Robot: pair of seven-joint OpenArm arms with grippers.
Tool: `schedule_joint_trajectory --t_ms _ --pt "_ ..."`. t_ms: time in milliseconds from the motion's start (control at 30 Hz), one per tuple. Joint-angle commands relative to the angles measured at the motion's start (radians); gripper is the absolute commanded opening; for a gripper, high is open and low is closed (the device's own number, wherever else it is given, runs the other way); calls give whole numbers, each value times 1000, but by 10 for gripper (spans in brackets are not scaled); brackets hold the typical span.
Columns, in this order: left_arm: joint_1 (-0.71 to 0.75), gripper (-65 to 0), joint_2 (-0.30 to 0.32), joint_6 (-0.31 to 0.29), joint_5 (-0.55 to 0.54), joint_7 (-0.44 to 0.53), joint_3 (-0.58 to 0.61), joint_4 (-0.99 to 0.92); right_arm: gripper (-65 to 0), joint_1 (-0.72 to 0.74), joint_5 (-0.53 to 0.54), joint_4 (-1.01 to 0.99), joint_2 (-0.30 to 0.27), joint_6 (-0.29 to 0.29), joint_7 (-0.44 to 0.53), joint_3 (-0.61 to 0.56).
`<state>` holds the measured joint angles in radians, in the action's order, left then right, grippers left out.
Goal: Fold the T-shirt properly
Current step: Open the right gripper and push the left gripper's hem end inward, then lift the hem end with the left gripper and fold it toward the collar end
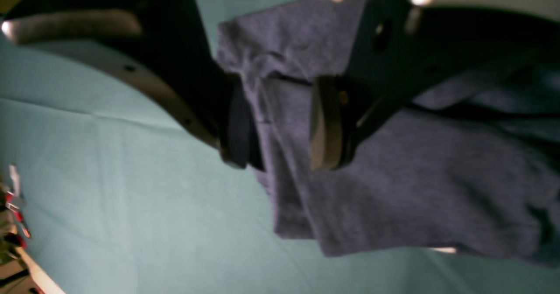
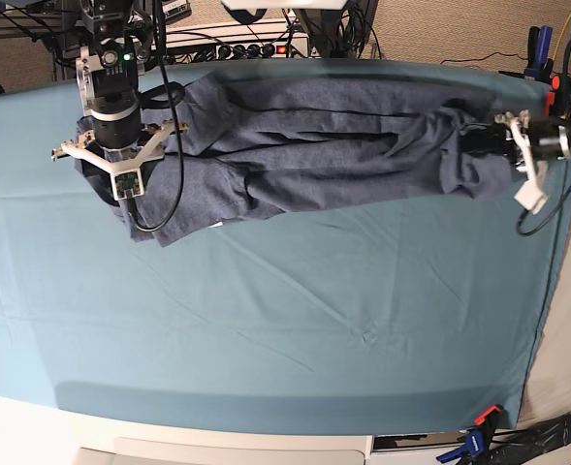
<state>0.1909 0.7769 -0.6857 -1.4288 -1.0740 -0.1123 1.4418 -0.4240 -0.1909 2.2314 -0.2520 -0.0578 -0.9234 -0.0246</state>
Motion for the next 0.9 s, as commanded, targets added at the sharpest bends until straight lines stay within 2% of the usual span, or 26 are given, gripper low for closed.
schedule_joint_trajectory --t_ms 0,133,233,333,433,600,700,800,867 --pt "-7 -650 25 -12 -31 8 -8 56 -401 6 -20 20 -8 8 23 6" --pt "-2 -650 13 -12 -19 9 -8 251 -401 6 -39 20 -8 33 24 6" --pt "-2 -650 -22 -12 64 50 -8 393 -401 6 -46 20 -8 33 24 6" --pt "-3 -650 -83 -12 155 112 -7 481 -401 6 -46 20 -5 33 26 6" --pt "-6 -650 -150 11 210 148 27 492 -401 6 -46 20 -6 33 27 6" --pt "-18 -650 -252 16 355 229 185 489 -401 6 -47 20 -5 33 34 6" --pt "-58 -650 -315 16 425 238 266 489 -401 6 -83 20 -5 36 34 7" --pt "-107 -650 -370 16 492 257 324 486 -401 5 -140 20 -6 77 33 7" --pt "-134 -650 -403 19 534 272 354 486 -401 6 -150 18 -5 82 34 18"
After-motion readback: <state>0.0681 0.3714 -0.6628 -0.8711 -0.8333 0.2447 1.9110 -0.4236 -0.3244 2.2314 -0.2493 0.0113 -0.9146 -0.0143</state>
